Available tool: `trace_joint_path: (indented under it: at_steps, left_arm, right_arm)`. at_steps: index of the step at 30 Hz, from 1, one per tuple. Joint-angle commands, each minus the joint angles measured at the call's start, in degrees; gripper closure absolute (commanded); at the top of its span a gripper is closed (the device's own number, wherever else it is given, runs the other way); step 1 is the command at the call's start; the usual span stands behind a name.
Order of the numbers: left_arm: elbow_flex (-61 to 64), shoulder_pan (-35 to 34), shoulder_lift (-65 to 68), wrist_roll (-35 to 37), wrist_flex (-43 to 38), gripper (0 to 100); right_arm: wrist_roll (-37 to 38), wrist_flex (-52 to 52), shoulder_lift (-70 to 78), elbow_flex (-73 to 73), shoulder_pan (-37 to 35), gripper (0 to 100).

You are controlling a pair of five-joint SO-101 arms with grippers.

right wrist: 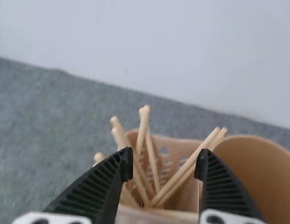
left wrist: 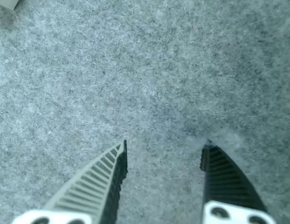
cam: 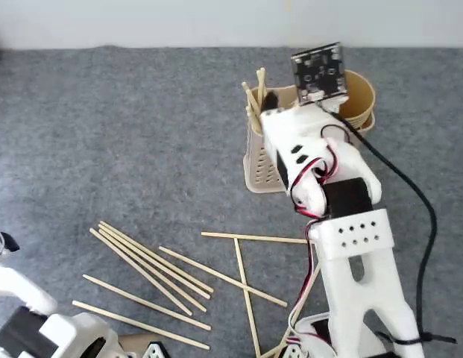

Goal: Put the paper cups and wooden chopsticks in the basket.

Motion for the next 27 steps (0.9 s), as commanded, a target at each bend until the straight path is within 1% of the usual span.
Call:
trace_joint_path:
  at_steps: [1, 3, 6, 11, 14, 17, 21, 27]
  left_arm:
    - [-0.3, 0.3, -2.1, -0.4, -1.1, 75]
    - [-0.5, 0.0, -2.1, -0.4, -1.1, 75]
    - [-0.7, -0.1, -2.3, -0.4, -1.3, 75]
    - [-0.6, -1.2, -2.2, -0.3, -3.4, 75]
    - [-0.6, -1.5, -2.2, -0.3, -3.4, 75]
    - [-0.3, -1.6, -2.2, -0.3, -3.3, 75]
    - [-0.3, -1.8, -2.2, -0.4, -3.3, 75]
    - [-0.2, -1.8, -2.2, -0.4, -3.3, 75]
  right_arm:
    - [2.9, 11.5, -2.0, -4.1, -6.5, 78.2]
    - [4.1, 15.3, -2.0, -3.0, -10.4, 78.2]
    - [4.2, 18.2, -2.0, 0.1, -16.2, 78.3]
    - [5.4, 16.1, -1.2, 8.7, -25.8, 78.1]
    - [5.4, 14.1, 3.2, 11.6, -30.4, 78.0]
    - [5.4, 12.8, 10.2, 11.3, -33.0, 78.0]
    - [5.0, 10.0, 18.9, 10.0, -34.0, 78.0]
    - [4.7, 5.9, 26.6, 9.8, -40.3, 78.0]
